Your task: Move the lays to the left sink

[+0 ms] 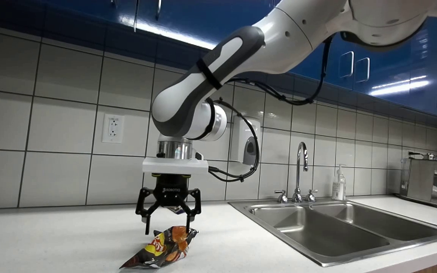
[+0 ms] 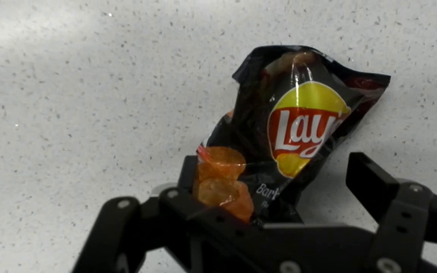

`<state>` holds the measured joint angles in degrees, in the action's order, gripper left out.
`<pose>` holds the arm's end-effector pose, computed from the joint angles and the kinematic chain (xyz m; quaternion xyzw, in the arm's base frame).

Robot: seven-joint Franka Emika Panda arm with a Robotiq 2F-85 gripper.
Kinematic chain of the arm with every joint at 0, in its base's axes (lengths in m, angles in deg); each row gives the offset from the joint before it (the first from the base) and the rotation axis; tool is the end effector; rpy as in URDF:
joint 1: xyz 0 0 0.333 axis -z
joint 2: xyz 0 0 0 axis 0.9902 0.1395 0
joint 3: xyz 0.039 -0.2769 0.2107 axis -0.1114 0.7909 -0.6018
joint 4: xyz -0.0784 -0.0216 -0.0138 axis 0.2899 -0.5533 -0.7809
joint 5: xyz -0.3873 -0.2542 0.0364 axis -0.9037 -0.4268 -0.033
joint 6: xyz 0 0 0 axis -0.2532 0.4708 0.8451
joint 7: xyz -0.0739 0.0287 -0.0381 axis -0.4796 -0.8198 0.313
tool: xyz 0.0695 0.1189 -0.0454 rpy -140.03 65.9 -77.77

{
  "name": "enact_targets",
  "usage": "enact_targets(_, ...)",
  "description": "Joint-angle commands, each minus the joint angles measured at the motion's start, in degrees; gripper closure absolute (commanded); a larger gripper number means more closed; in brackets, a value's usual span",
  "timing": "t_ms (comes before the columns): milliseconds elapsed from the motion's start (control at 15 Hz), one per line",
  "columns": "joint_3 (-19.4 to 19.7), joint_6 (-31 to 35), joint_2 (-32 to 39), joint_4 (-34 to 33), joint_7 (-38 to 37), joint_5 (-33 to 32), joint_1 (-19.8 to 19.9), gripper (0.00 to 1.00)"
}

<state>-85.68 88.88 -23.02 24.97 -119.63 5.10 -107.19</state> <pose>0.6046 0.3863 0.1996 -0.9968 0.0683 0.0426 0.0004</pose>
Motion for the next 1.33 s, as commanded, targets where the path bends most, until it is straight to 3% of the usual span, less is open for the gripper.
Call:
enact_targets(0, -0.4, -0.3, 1.7, -1.9, -0.1, 0.9, 0.0, 0.0)
enact_targets(200, -0.6, -0.3, 2.5, -2.7, 0.2, 1.1, -0.2, 0.0)
enact_targets(267, -0.6, -0.3, 2.7, -2.9, 0.3, 0.9, -0.3, 0.25)
enact_targets(400, -0.5, -0.4, 3.0, -3.3, 0.3, 0.8, -0.5, 0.33)
enact_targets(933, -0.5, -0.3, 2.6, -3.2, 0.4, 0.7, -0.4, 0.96)
enact_targets(1000, -0.6, -0.3, 2.5, -3.1, 0.4, 0.7, -0.4, 1.0)
enact_targets(1267, -0.4, 0.0, 2.0, -2.6, 0.4, 0.6, -0.3, 1.0)
